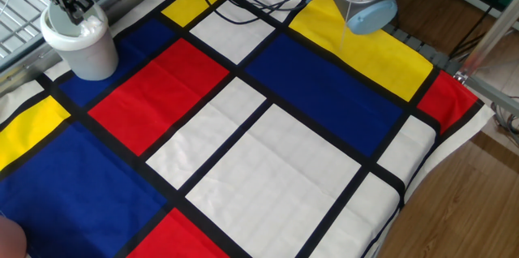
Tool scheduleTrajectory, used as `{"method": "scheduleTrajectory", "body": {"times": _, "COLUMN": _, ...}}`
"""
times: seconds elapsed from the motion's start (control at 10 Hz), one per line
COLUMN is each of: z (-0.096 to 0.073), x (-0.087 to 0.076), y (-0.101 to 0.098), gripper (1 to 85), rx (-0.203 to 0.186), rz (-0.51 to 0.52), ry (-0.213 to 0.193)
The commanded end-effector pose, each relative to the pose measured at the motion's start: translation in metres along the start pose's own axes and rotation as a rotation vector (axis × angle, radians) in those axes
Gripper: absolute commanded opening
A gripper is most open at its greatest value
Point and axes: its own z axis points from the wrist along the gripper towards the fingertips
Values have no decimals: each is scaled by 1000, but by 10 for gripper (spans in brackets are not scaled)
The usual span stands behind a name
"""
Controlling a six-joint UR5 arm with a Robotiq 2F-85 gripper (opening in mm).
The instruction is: Put the garbage in the trash can
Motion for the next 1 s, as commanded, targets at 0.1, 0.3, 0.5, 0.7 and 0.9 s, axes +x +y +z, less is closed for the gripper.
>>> {"method": "scheduleTrajectory", "body": {"times": 0.1, "z": -5, "x": 3, "y": 15, "gripper": 10, "rx": -39, "rz": 52, "ry": -17}}
{"method": "scheduleTrajectory", "body": {"times": 0.3, "z": -4, "x": 3, "y": 19, "gripper": 10, "rx": -56, "rz": 54, "ry": -22}}
{"method": "scheduleTrajectory", "body": {"times": 0.5, "z": 3, "x": 1, "y": 19, "gripper": 10, "rx": -71, "rz": 42, "ry": -37}}
{"method": "scheduleTrajectory", "body": {"times": 0.7, "z": 12, "x": 1, "y": 17, "gripper": 10, "rx": -71, "rz": 39, "ry": -46}}
{"method": "scheduleTrajectory", "body": {"times": 0.9, "z": 20, "x": -1, "y": 16, "gripper": 10, "rx": -76, "rz": 33, "ry": -56}}
